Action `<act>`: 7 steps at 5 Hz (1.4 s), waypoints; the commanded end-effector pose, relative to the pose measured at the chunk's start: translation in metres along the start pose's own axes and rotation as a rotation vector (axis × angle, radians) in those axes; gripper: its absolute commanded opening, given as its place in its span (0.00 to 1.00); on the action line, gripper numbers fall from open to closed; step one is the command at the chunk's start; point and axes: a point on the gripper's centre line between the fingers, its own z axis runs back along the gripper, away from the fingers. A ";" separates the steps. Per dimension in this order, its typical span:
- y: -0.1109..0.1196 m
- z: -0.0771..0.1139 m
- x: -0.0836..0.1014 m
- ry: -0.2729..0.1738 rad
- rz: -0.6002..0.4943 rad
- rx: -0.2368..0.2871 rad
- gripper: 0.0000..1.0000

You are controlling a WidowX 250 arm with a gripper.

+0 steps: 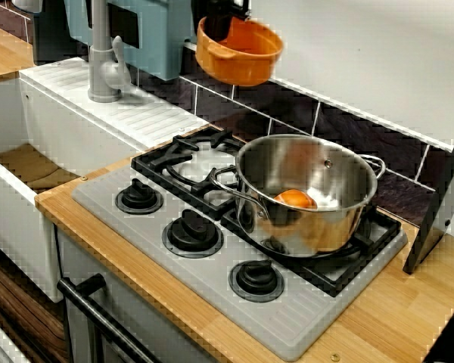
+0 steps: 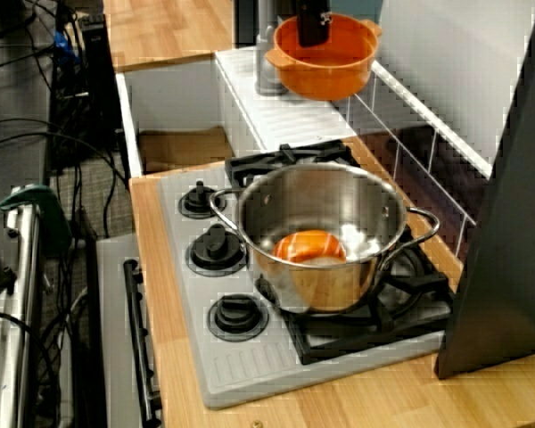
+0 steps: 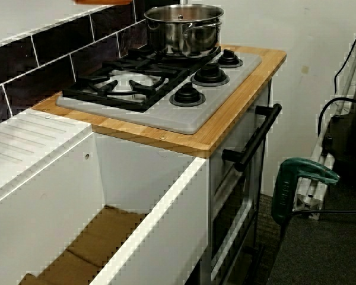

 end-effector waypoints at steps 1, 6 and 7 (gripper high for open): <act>0.019 -0.009 0.002 -0.041 -0.012 -0.025 0.00; 0.018 -0.025 -0.035 -0.084 -0.090 -0.097 0.00; 0.014 -0.028 -0.041 -0.115 -0.108 -0.107 0.00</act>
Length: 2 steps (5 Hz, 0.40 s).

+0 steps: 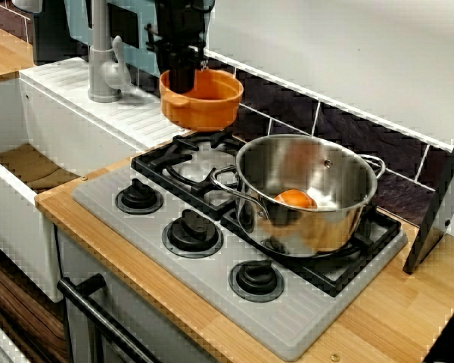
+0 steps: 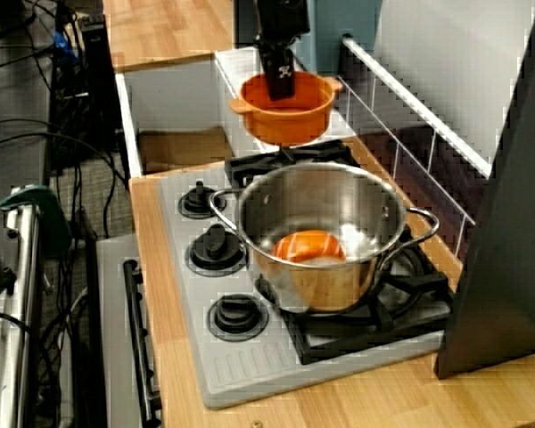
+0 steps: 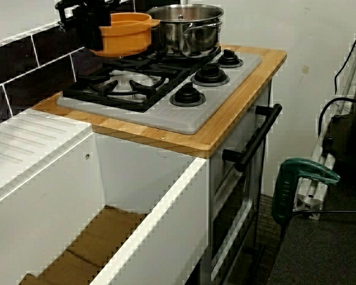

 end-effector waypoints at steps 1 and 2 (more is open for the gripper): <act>-0.008 0.018 -0.009 -0.134 -0.046 0.033 0.00; -0.010 0.008 -0.013 -0.137 -0.055 0.040 0.00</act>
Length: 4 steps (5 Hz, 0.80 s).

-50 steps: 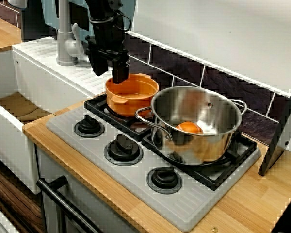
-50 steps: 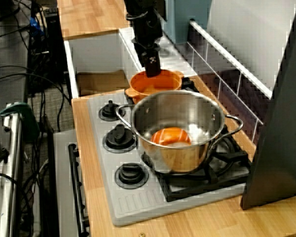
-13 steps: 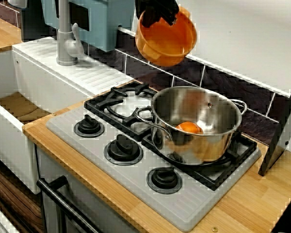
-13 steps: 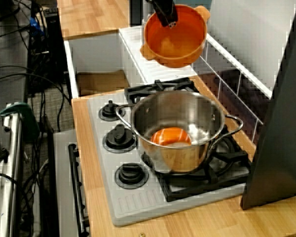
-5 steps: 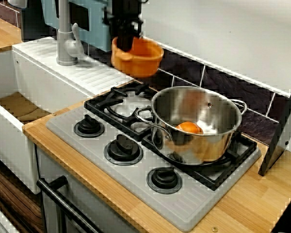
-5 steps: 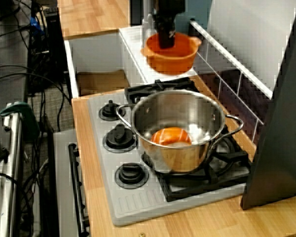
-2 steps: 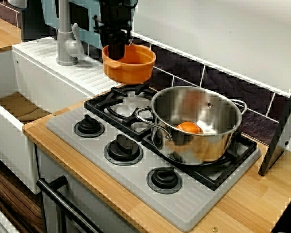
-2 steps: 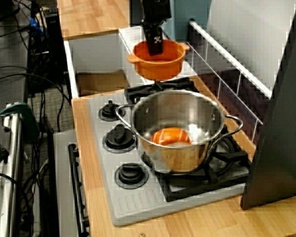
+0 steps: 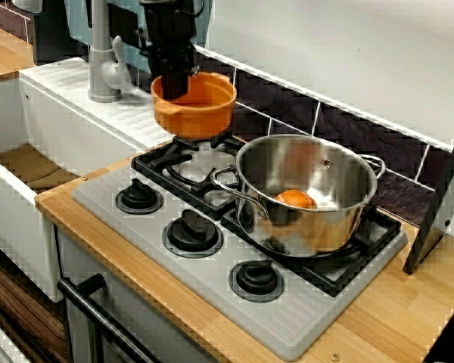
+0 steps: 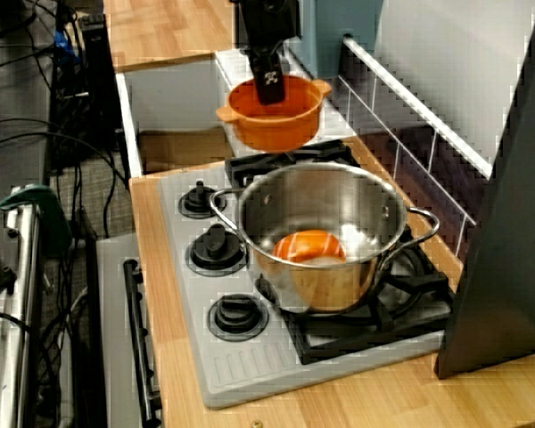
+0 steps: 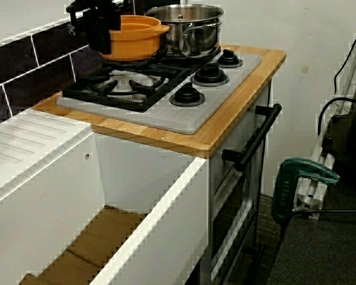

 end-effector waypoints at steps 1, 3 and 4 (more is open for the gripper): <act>-0.005 0.004 0.000 -0.080 -0.033 0.040 0.00; -0.009 -0.006 -0.001 -0.082 -0.034 0.047 0.00; -0.012 -0.011 0.000 -0.080 -0.031 0.052 0.00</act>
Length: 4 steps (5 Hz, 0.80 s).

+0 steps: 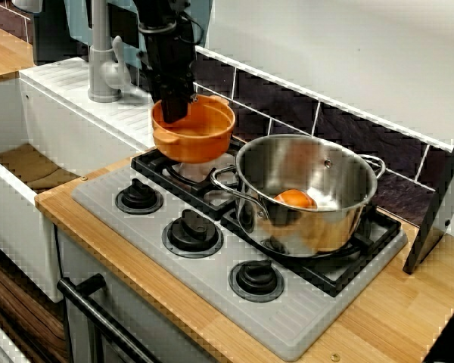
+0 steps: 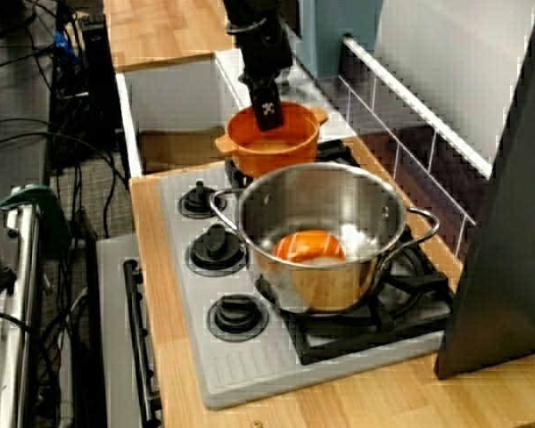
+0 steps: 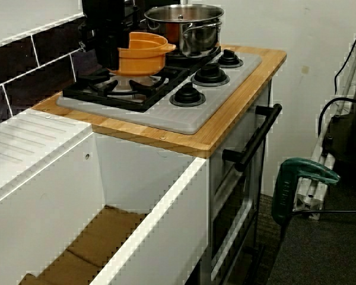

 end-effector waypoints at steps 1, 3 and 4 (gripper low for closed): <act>-0.007 0.007 0.006 -0.053 -0.005 0.038 0.00; -0.006 0.017 0.014 -0.058 0.011 0.027 1.00; -0.006 0.030 0.020 -0.078 0.021 0.006 1.00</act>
